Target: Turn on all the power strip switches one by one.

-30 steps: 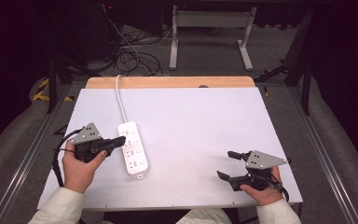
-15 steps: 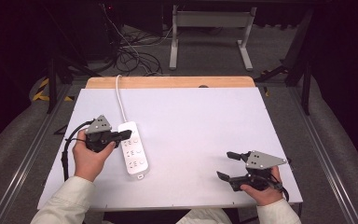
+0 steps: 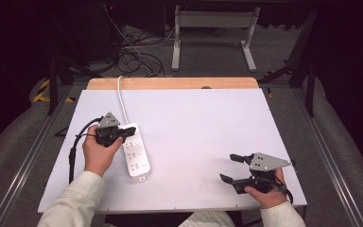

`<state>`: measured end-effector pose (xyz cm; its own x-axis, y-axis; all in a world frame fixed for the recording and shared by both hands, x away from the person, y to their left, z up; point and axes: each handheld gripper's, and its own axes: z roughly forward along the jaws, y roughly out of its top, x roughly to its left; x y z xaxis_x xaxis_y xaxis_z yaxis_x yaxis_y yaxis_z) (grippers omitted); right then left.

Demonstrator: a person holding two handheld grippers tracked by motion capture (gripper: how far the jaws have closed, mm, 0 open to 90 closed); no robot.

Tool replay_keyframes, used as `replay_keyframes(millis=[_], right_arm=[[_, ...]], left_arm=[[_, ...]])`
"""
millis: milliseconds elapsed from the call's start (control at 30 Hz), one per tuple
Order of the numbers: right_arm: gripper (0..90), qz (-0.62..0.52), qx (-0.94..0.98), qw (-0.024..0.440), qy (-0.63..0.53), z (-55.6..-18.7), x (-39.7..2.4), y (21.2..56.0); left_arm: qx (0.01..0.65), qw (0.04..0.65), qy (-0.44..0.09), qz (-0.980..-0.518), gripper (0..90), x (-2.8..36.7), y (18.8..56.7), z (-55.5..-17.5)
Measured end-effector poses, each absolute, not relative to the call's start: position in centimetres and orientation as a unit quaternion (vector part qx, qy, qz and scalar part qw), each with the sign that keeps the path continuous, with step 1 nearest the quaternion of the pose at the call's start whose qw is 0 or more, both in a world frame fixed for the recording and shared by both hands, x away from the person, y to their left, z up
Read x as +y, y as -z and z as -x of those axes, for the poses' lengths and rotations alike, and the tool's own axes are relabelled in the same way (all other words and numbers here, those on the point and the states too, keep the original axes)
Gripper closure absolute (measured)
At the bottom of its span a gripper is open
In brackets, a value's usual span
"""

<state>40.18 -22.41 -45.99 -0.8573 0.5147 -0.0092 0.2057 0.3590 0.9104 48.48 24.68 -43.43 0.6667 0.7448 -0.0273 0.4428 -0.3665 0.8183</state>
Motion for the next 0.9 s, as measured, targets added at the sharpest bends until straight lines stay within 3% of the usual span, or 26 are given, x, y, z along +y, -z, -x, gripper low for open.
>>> replay_keyframes(millis=[900], right_arm=[[22.4,-0.226,0.809,0.132,-0.527,-40.3,-22.5,46.2]], left_arm=[[0.399,0.374,-0.201,-0.813,89.7,23.9,46.5,-51.2]])
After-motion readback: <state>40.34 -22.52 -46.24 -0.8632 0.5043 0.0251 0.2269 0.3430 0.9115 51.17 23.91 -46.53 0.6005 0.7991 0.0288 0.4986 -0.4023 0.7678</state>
